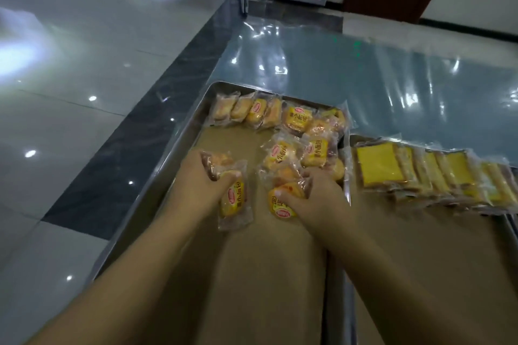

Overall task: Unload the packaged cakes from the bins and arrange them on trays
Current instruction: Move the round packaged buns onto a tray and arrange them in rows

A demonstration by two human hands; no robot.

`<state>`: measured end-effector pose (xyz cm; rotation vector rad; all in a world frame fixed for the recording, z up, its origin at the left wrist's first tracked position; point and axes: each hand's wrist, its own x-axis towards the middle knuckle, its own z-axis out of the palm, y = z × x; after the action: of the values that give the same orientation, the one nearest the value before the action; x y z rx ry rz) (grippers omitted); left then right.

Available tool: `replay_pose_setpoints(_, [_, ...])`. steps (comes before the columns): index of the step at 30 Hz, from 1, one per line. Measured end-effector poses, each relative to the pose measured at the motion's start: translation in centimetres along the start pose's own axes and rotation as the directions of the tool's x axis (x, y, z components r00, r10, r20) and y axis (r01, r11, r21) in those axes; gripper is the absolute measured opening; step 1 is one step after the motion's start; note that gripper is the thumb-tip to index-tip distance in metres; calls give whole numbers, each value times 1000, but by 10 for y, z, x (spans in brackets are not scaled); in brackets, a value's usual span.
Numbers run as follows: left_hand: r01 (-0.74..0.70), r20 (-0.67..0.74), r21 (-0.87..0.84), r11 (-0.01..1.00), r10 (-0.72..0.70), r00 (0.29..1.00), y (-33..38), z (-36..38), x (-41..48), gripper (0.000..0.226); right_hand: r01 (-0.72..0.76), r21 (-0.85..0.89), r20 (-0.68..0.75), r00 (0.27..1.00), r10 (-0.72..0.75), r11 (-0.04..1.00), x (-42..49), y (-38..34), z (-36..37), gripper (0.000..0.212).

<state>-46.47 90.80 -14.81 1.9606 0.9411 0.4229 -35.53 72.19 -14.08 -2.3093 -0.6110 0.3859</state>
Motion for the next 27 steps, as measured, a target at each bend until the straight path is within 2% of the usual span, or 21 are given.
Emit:
replay_pose_setpoints(5, [-44, 90, 195, 980, 27, 996, -7, -10, 57, 57, -54, -108, -28, 998, 51, 993, 45, -35, 30, 49])
replay_pose_setpoints(7, [-43, 130, 205, 978, 16, 991, -6, -10, 81, 60, -99, -136, -29, 995, 96, 986, 65, -42, 39, 53])
replay_pose_setpoints(11, [-25, 127, 259, 966, -9, 992, 2, 3, 122, 63, -210, -15, 15, 978, 210, 978, 100, -49, 56, 65])
replay_pose_setpoints(13, [-50, 183, 209, 977, 11, 983, 5, 13, 135, 66, -236, 42, 40, 971, 235, 971, 112, -52, 62, 67])
replay_pose_setpoints(15, [-95, 274, 55, 994, 76, 959, 6, 22, 141, 53, -265, 54, 27, 964, 264, 963, 117, -50, 62, 76])
replay_pose_setpoints(17, [-143, 322, -20, 989, 142, 936, 2, 27, 139, 38, -212, -11, -19, 977, 211, 977, 113, -45, 58, 76])
replay_pose_setpoints(19, [-253, 355, 5, 968, 235, 905, -8, 30, 132, 37, -97, -105, -71, 993, 89, 990, 104, -38, 52, 68])
replay_pose_setpoints(21, [-339, 405, 52, 939, 291, 867, -21, 29, 123, 55, -18, -162, -67, 998, 7, 987, 97, -31, 47, 62])
replay_pose_setpoints(23, [-388, 453, 97, 917, 306, 838, -34, 28, 118, 72, -2, -154, -24, 1000, -2, 988, 93, -26, 48, 57])
replay_pose_setpoints(27, [-410, 434, 162, 898, 308, 847, -41, 31, 117, 78, -29, -138, -46, 999, 23, 990, 96, -26, 58, 47])
